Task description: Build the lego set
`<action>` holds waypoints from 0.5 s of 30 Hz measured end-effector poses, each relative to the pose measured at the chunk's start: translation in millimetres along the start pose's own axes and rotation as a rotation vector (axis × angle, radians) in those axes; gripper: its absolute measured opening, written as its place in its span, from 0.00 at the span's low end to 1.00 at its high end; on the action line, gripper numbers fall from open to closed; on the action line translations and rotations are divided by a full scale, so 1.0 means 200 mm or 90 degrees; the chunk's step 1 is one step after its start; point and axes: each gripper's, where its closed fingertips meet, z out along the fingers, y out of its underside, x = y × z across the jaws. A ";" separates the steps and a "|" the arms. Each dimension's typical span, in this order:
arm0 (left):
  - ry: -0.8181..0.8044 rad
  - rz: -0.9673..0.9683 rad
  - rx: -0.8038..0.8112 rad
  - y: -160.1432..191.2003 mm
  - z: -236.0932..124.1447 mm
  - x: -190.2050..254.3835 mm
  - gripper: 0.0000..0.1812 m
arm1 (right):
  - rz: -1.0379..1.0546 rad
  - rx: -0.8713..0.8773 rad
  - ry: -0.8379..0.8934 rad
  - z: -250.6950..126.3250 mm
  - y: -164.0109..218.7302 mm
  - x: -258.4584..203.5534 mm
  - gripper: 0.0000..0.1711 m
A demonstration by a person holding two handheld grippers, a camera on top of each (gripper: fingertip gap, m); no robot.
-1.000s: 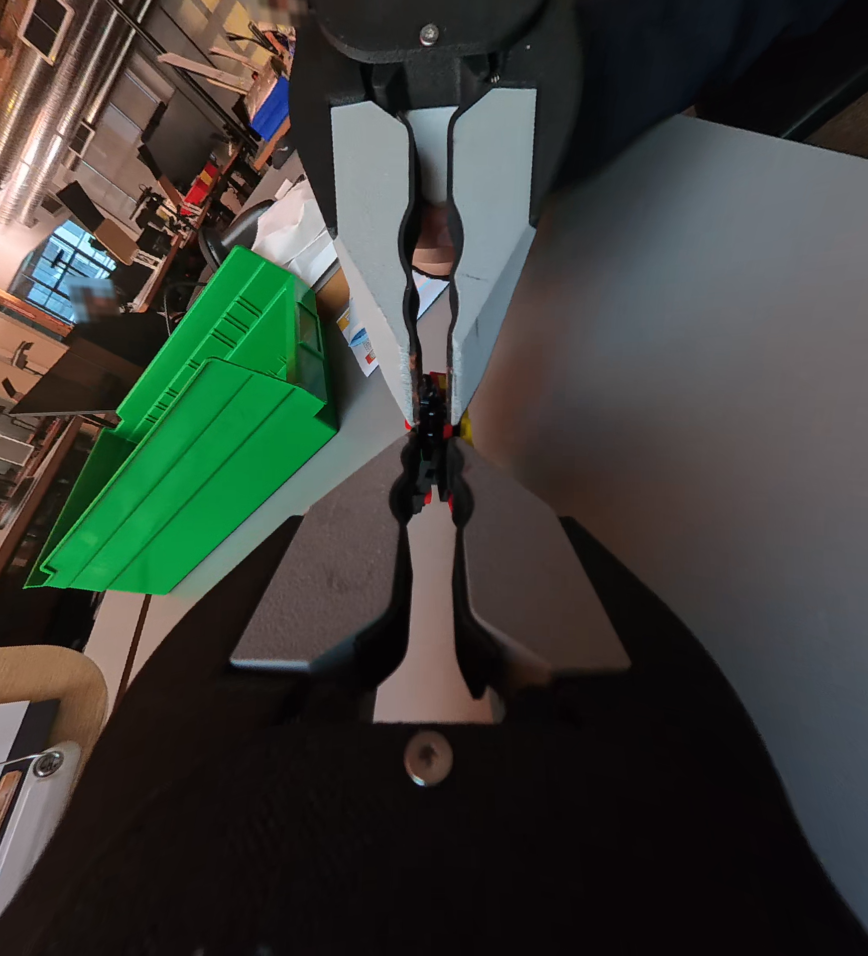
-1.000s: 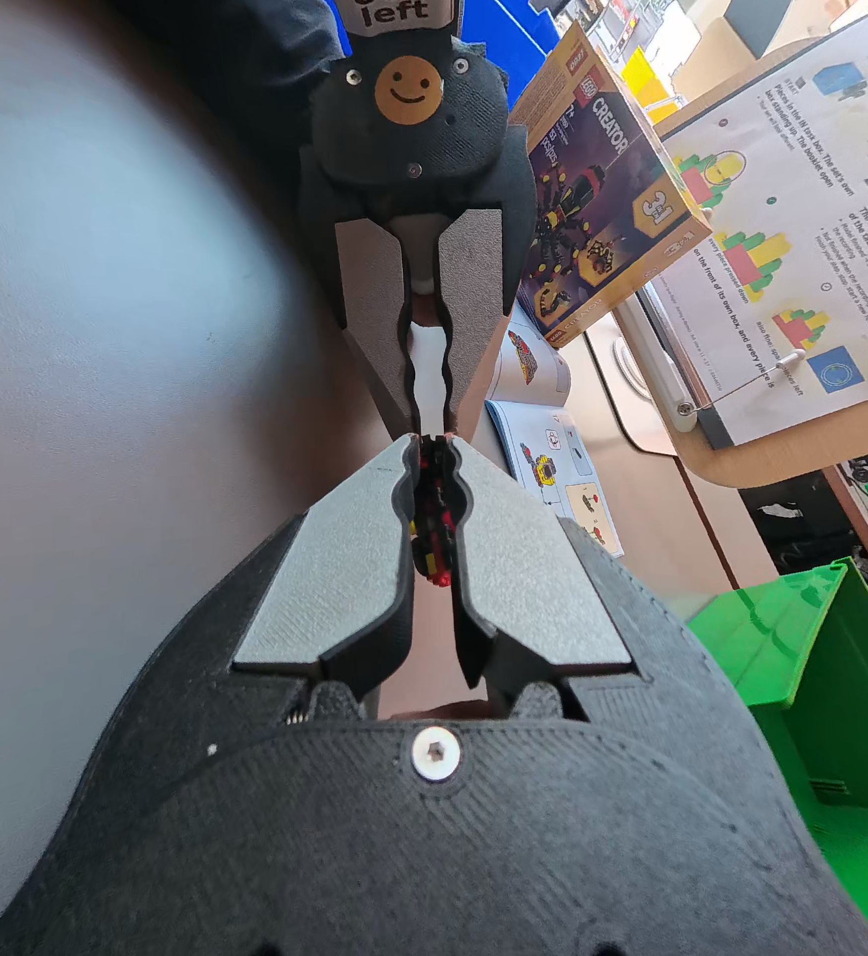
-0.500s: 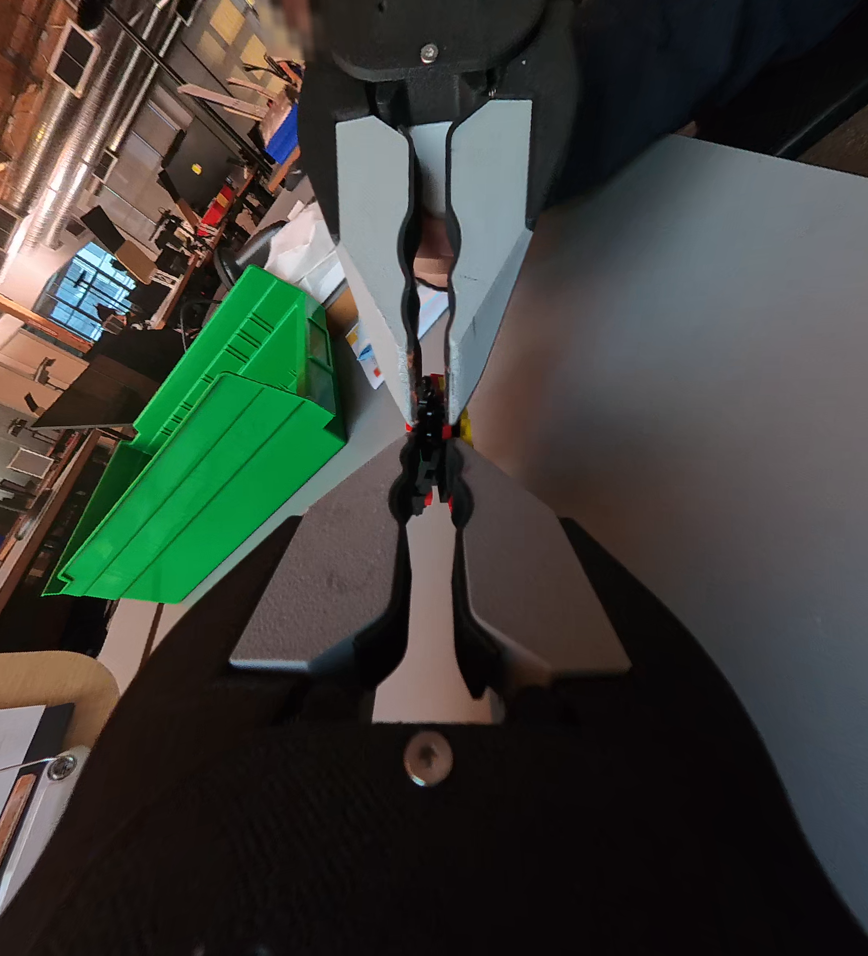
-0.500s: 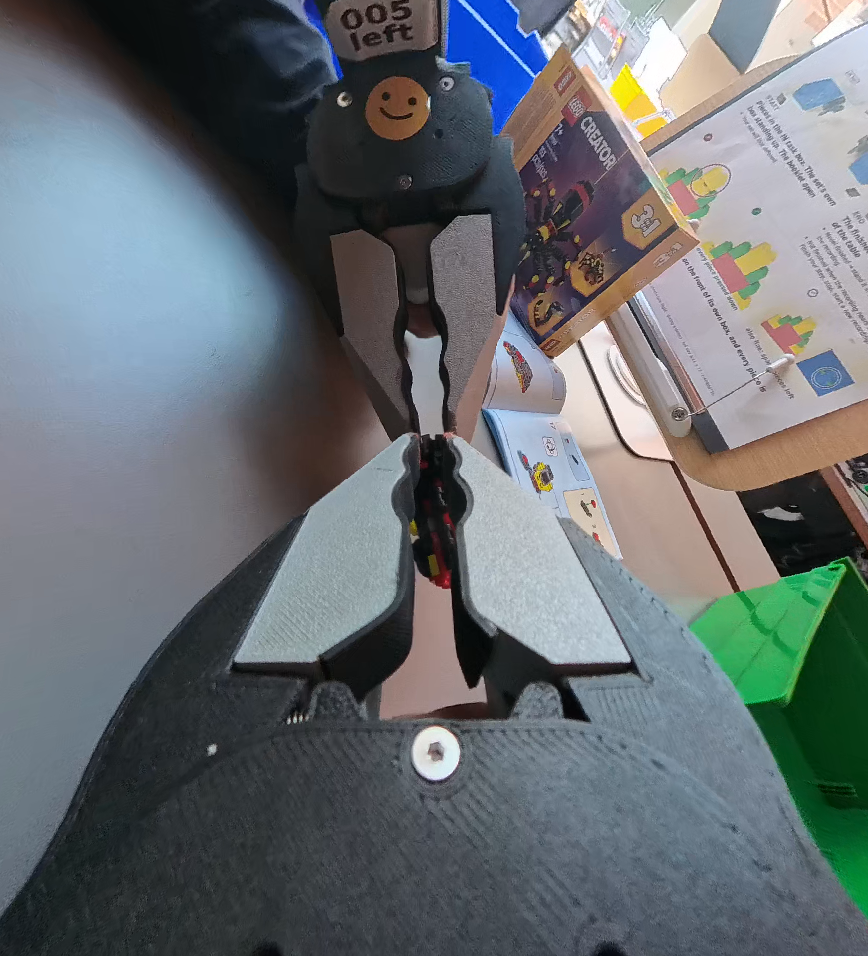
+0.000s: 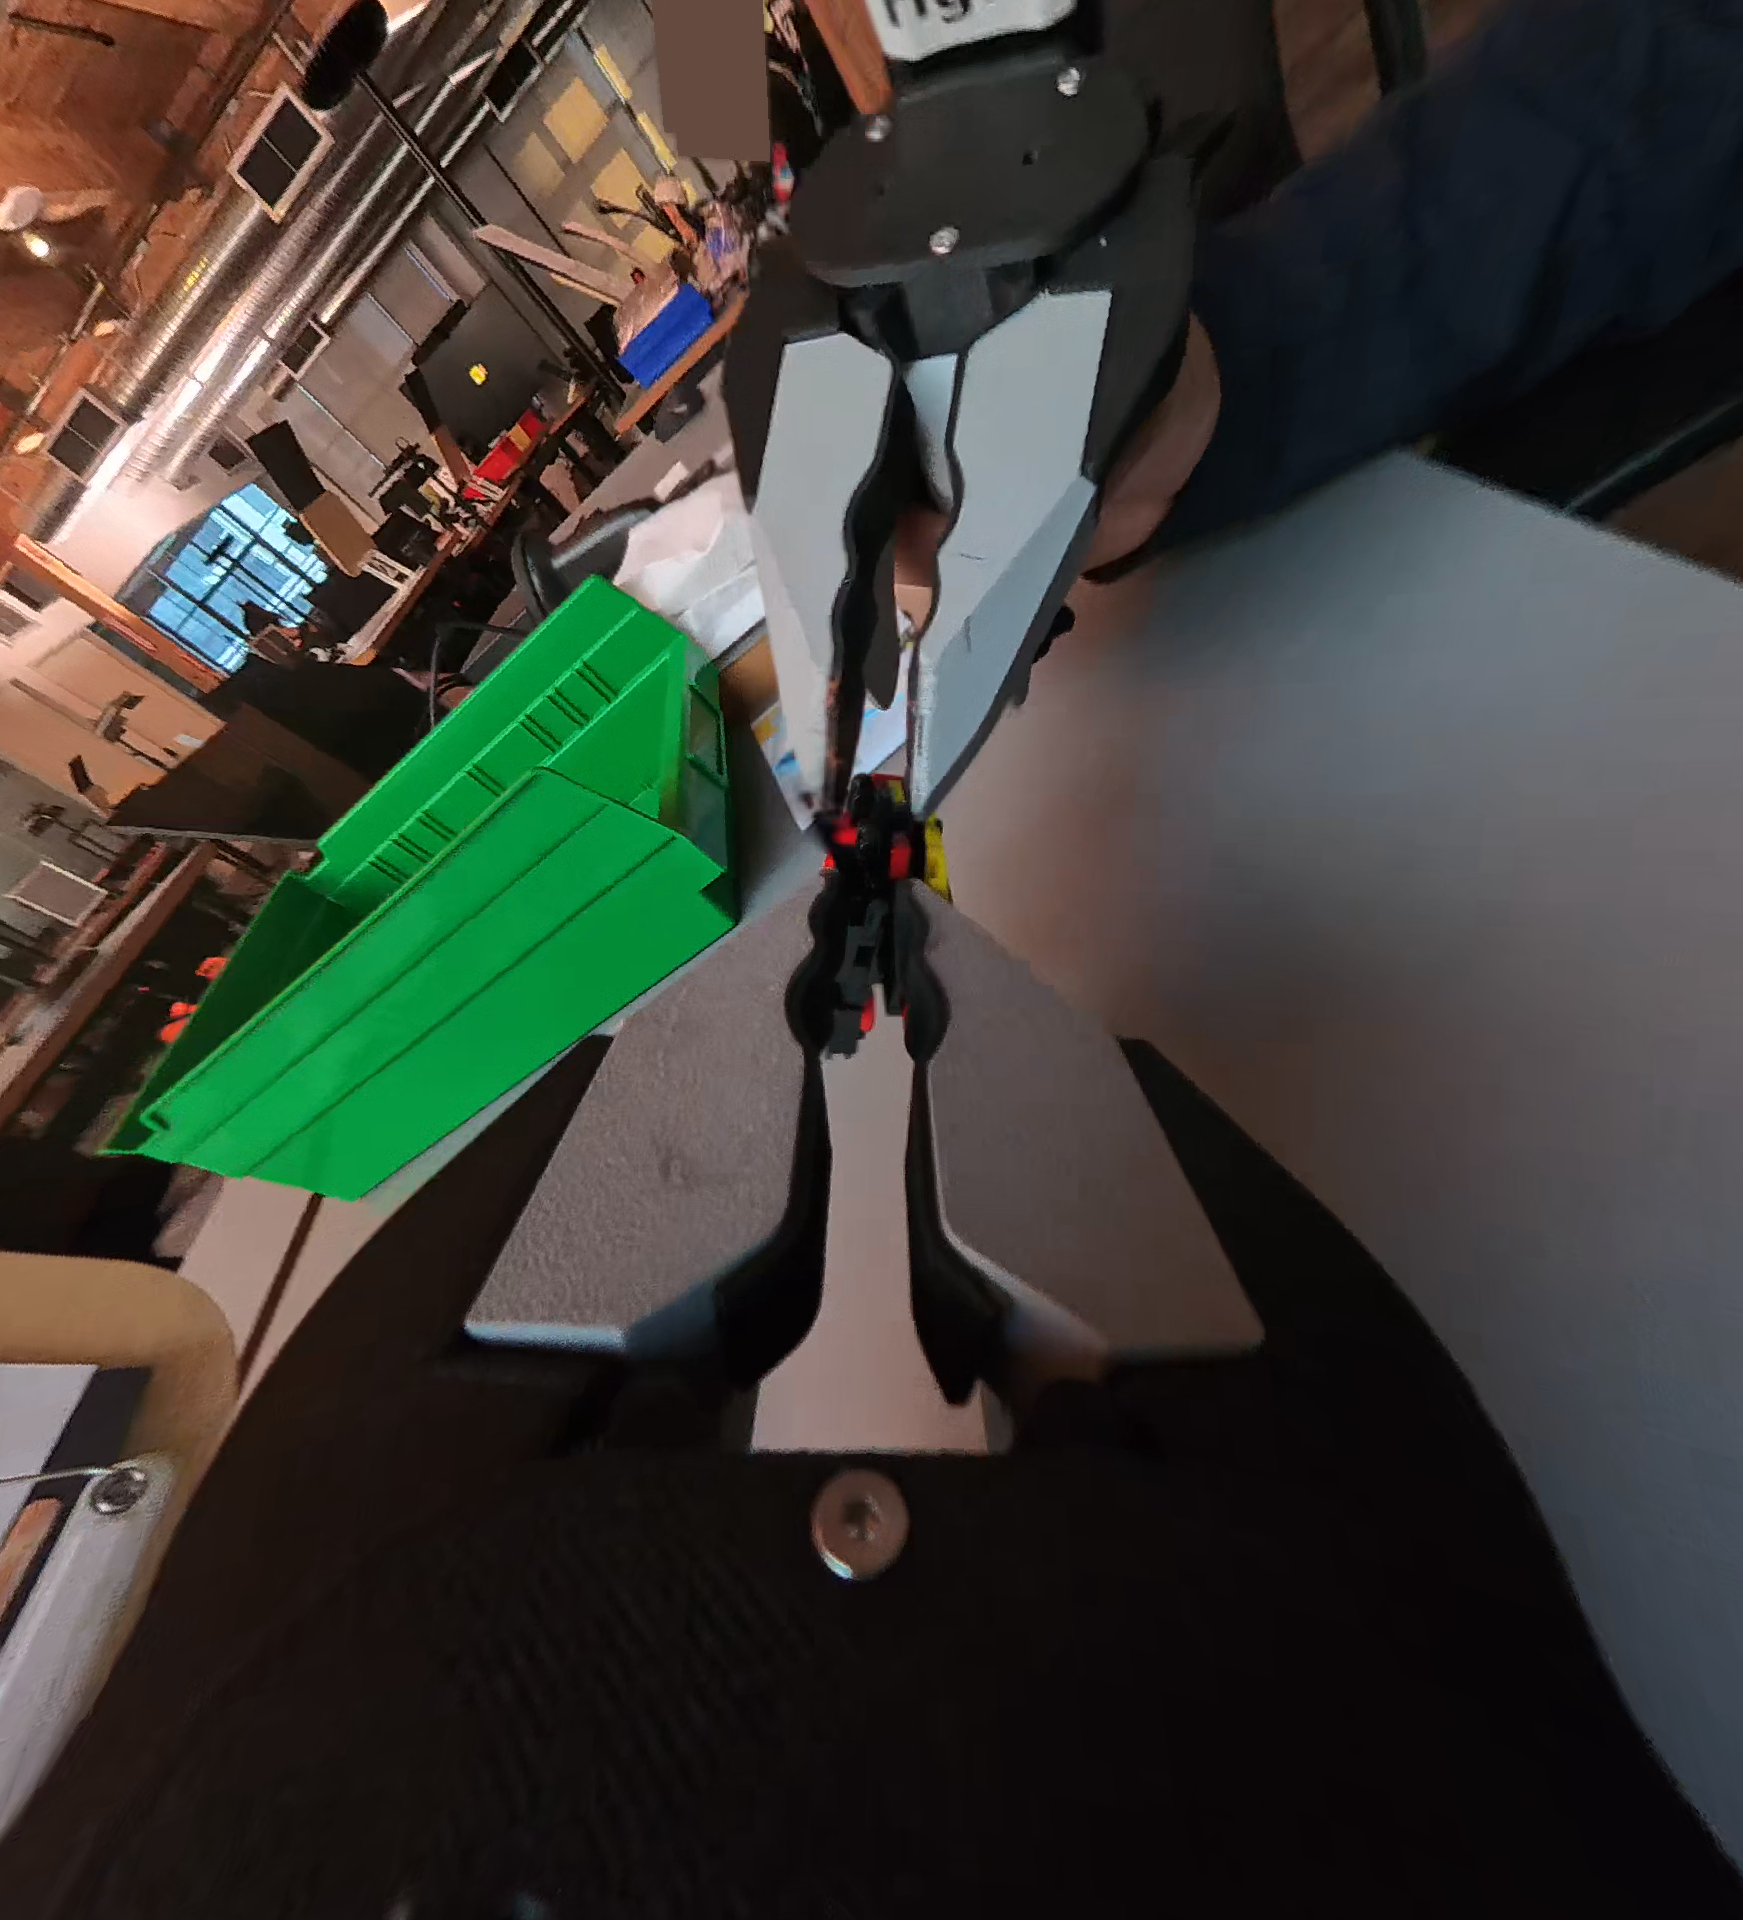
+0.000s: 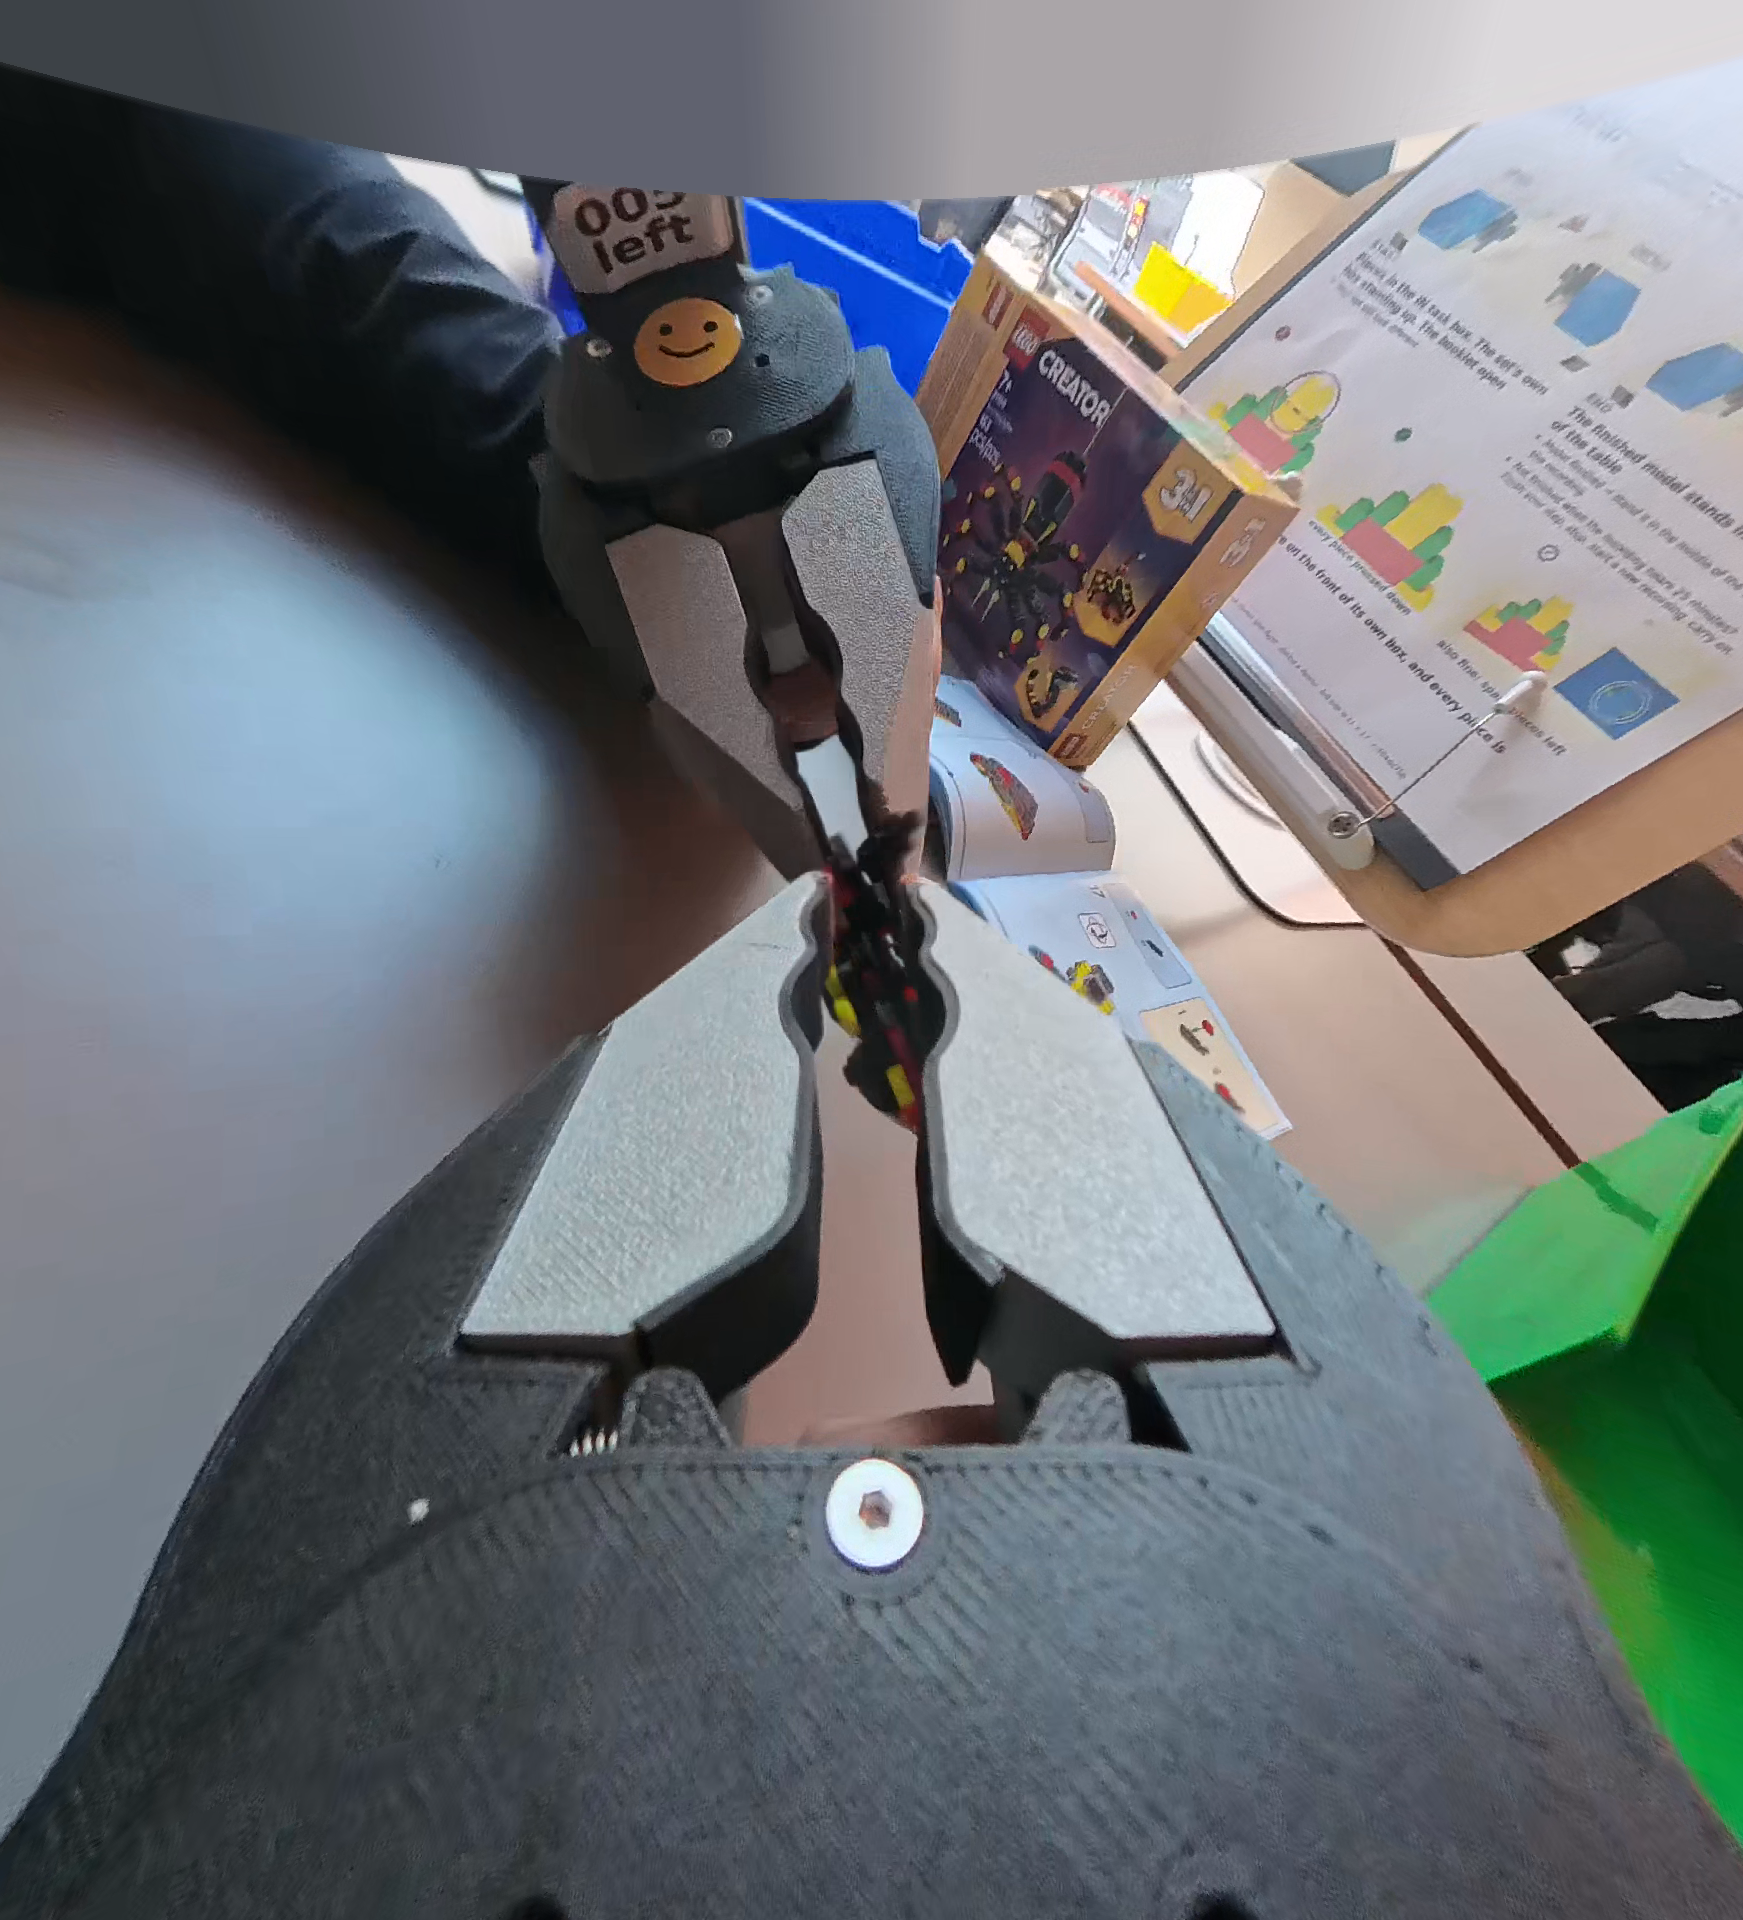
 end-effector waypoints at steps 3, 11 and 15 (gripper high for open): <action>0.034 -0.063 0.033 -0.03 -0.04 0.00 0.02 | 0.007 0.016 -0.002 -0.03 -0.05 0.00 0.04; 0.097 -0.069 -0.008 0.03 -0.07 0.11 0.01 | 0.069 -0.050 -0.010 -0.03 0.13 0.05 0.07; 0.071 -0.042 -0.039 0.09 -0.10 0.10 0.02 | 0.152 -0.082 0.012 -0.03 0.25 0.14 0.11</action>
